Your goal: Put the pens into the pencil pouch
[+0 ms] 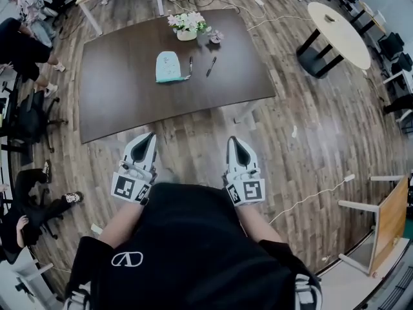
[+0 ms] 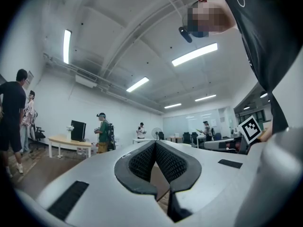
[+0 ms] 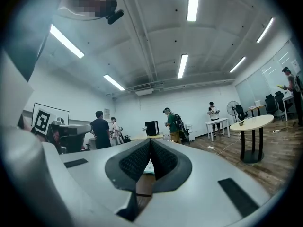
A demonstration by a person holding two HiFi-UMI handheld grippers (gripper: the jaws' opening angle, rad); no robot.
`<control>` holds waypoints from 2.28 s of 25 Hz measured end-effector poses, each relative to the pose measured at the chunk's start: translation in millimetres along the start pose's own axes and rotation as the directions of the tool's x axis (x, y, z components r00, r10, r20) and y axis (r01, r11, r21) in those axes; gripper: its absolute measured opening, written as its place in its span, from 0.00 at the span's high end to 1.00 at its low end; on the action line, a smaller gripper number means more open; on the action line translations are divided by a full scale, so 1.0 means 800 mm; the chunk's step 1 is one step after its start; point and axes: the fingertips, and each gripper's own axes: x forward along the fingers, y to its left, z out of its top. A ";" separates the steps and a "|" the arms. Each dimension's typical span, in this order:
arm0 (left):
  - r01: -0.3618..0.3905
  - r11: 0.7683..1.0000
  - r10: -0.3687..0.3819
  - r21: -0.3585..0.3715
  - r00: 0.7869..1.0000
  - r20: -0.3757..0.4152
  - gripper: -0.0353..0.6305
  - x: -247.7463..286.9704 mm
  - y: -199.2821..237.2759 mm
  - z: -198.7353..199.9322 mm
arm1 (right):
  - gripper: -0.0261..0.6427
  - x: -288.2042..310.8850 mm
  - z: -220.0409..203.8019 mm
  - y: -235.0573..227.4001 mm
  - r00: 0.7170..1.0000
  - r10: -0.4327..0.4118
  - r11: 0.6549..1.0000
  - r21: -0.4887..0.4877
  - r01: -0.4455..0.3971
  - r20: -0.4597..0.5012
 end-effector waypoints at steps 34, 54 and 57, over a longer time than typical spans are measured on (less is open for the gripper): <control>0.148 0.988 -0.147 -0.030 0.988 0.038 0.94 0.353 0.338 -0.059 | 0.96 0.448 0.024 -0.100 0.992 -0.125 0.988 -0.090 0.125 0.003; 0.346 0.808 -0.089 0.478 0.872 -0.481 0.30 0.412 0.331 -0.178 | 0.96 0.460 0.017 -0.173 0.997 -0.076 0.996 -0.044 0.075 -0.021; 0.452 0.749 -0.095 0.484 0.797 -0.597 0.30 0.412 0.342 -0.219 | 0.96 0.456 0.012 -0.180 0.996 -0.089 0.995 -0.036 0.088 -0.031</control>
